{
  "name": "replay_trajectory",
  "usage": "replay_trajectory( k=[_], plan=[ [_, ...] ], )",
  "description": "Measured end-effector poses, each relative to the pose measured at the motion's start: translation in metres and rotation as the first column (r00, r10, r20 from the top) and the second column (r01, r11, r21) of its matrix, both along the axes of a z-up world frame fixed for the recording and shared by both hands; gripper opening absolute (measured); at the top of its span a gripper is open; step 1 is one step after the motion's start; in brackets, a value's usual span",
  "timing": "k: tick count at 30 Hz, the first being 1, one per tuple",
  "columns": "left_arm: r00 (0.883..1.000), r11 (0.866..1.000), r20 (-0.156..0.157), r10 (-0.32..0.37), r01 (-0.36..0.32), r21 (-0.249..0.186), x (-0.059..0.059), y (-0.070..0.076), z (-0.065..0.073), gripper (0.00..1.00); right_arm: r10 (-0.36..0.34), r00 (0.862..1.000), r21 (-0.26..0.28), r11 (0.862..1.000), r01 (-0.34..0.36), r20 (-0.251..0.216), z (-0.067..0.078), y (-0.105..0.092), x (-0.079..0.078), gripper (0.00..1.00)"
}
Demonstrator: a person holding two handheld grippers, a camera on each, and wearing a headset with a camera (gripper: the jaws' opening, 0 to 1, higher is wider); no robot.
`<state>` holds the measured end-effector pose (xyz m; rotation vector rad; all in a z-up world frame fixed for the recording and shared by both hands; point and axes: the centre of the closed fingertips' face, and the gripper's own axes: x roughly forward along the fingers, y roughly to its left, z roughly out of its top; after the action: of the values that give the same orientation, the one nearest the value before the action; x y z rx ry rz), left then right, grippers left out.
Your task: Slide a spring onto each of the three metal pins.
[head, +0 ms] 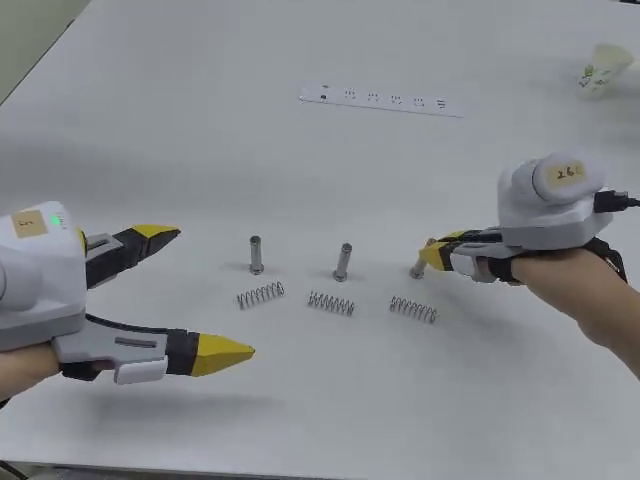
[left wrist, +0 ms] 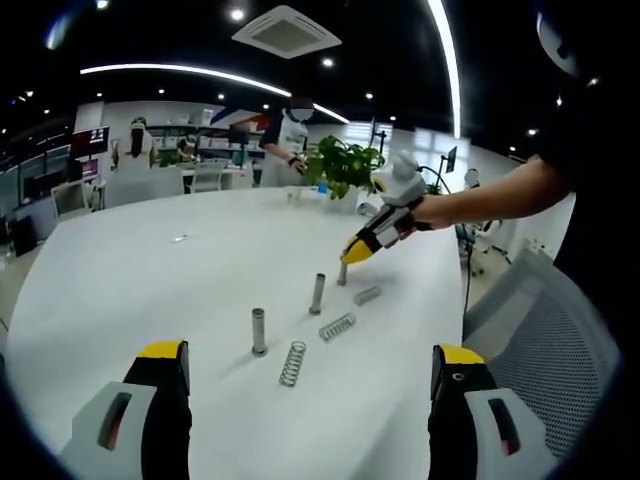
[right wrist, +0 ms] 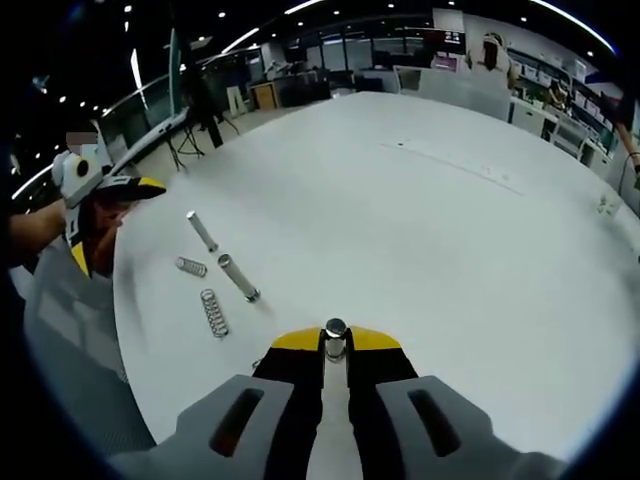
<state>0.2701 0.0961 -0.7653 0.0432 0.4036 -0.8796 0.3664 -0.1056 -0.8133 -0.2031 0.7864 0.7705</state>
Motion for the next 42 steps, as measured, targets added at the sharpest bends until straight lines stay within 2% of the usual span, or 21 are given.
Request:
replay_trajectory(
  k=[11,21,32,42],
  plan=[
    [1.0,1.0,-0.005,0.005,-0.005,0.003,-0.0016,0.0029,-0.0003,0.98,0.029,0.999,-0.032,0.999,-0.028,0.018,0.0002,-0.0001,-0.0031,0.06],
    [1.0,1.0,-0.004,0.007,-0.007,0.005,0.0005,0.0044,0.002,0.98,0.083,0.996,-0.087,0.993,-0.079,0.038,-0.0009,0.0016,-0.0053,0.06],
    [1.0,1.0,-0.011,-0.009,0.009,0.008,-0.0026,0.0005,0.0024,0.98,0.089,0.996,-0.089,0.992,-0.086,0.025,-0.0017,0.0007,-0.0041,0.06],
    [1.0,1.0,-0.005,0.006,-0.006,0.006,-0.0017,0.0042,0.0038,0.98,0.088,0.996,-0.085,0.993,-0.086,0.025,-0.0016,0.0025,-0.0047,0.1]
  ],
)
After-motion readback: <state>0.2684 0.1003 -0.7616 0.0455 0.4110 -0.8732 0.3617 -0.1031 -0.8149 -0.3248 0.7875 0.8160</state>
